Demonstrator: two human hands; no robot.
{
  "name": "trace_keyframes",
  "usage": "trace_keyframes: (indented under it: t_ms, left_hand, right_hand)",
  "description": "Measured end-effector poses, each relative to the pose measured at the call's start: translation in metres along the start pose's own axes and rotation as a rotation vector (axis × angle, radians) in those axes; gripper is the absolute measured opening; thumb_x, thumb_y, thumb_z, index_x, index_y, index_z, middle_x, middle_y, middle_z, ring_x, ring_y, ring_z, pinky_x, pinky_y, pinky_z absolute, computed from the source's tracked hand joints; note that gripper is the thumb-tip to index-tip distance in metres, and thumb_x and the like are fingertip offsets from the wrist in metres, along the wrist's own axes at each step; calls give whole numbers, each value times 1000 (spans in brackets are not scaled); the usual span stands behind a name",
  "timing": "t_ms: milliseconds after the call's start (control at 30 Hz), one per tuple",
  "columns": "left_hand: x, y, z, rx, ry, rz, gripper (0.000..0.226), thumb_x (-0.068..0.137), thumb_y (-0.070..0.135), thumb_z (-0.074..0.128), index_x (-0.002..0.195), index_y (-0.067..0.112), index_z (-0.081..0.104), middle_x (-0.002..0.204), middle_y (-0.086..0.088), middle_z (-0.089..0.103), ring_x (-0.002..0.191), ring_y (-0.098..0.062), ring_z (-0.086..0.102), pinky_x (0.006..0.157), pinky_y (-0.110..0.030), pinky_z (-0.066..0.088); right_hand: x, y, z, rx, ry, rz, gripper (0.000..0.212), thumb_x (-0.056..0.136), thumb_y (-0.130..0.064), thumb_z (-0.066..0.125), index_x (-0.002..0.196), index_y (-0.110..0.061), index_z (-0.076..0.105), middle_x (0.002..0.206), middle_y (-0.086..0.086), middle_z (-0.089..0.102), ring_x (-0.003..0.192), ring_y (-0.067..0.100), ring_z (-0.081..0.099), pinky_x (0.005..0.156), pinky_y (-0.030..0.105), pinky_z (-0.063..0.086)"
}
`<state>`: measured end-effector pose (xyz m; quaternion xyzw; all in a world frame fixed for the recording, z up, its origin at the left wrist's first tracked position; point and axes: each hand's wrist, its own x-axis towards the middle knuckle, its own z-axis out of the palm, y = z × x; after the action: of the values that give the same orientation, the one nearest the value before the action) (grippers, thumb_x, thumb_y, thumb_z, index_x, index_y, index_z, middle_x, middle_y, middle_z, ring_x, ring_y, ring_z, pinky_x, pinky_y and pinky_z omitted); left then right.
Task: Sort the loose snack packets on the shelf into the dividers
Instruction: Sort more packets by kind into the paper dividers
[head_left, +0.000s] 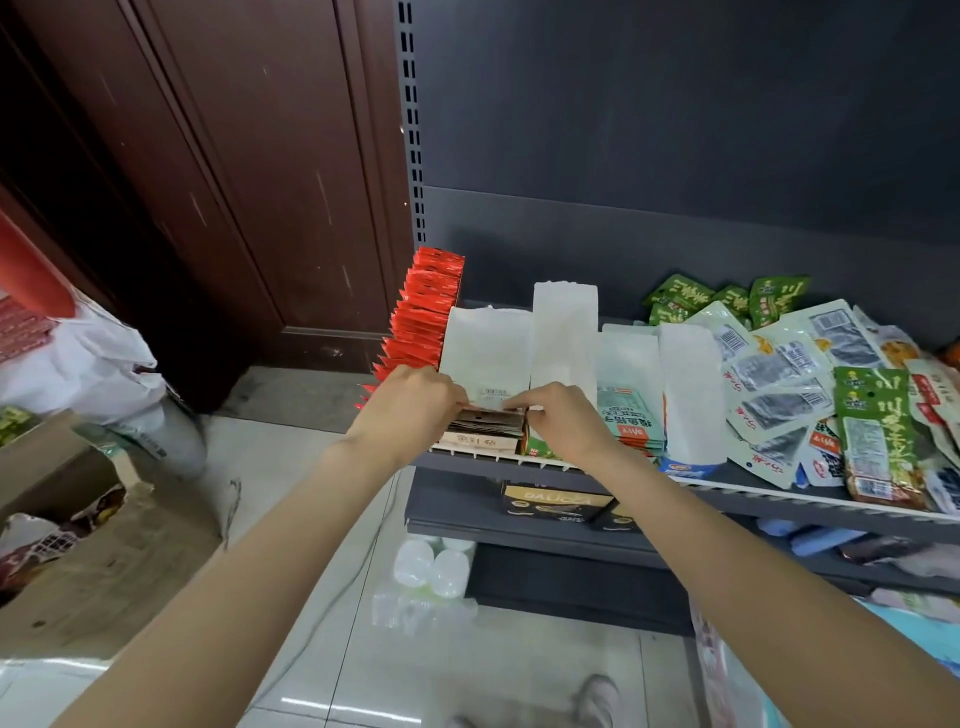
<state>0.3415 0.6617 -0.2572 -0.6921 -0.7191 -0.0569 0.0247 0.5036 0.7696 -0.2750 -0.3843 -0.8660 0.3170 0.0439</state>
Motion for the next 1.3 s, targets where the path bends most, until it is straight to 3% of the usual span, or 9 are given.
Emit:
trace_keyframes:
  t_ms: [100,300,433,567,733,833,967,1167,1300]
  left_hand:
    - [5,11,-1,-140,-141,-75,27,96,29,48,113,20,66,108,-1,68,96,-22,61,85,-35,47]
    - [36,55,-1,-226,59,-152,28,96,25,46,119,18,61,110,-3,67,101,-22,59,88,-36,44]
    - [75,116,3,-400,97,-69,27,96,20,47,118,16,61,111,-4,65,101,-20,59,89,-36,47]
    - [127,196,19,-565,68,34,30,95,9,48,123,7,56,117,-12,58,103,-26,58,92,-34,45]
    - [190,290,56,-569,-213,71,37,92,0,45,129,-4,46,131,-20,42,121,-33,44,101,-26,29]
    - [219,321,86,-405,-395,-4,41,96,4,44,134,-8,36,144,-25,31,138,-32,24,111,-30,20]
    - [240,333,130,-138,-526,-104,66,99,16,40,144,-11,0,151,-31,-13,143,-38,-11,119,-38,9]
    - [239,345,134,115,-557,-31,60,89,-16,33,143,-14,7,147,-37,12,138,-43,25,99,-42,44]
    - [241,348,126,270,-579,159,49,87,-16,41,135,-10,34,134,-32,40,122,-40,46,90,-41,48]
  right_hand:
    - [-6,4,-9,47,-16,-30,38,93,-1,43,120,-20,63,137,4,52,100,15,59,87,19,40]
    - [-15,36,-42,249,230,-44,32,94,-3,45,113,-16,67,118,-3,65,113,10,56,99,19,38]
    - [-26,86,-73,321,453,-31,32,92,1,45,106,-16,69,107,-4,68,103,8,59,83,10,44]
    - [-40,168,-105,181,591,57,34,88,4,47,109,-14,67,110,1,67,103,19,60,85,30,48]
    - [-50,269,-133,2,353,327,42,91,-10,54,132,-9,48,129,14,53,121,30,48,97,35,41]
    - [-52,311,-141,-118,145,358,65,89,-18,59,146,-11,26,154,9,21,143,24,16,116,34,19]
    - [-53,343,-152,-302,2,274,82,90,-32,58,151,-15,6,158,5,-7,145,22,-9,119,41,6]
    - [-53,354,-157,-360,-18,236,79,91,-27,57,150,-14,6,158,3,-4,146,19,-2,119,35,6]
    - [-51,355,-159,-342,10,227,76,90,-19,59,150,-15,13,158,2,1,146,20,4,119,35,12]
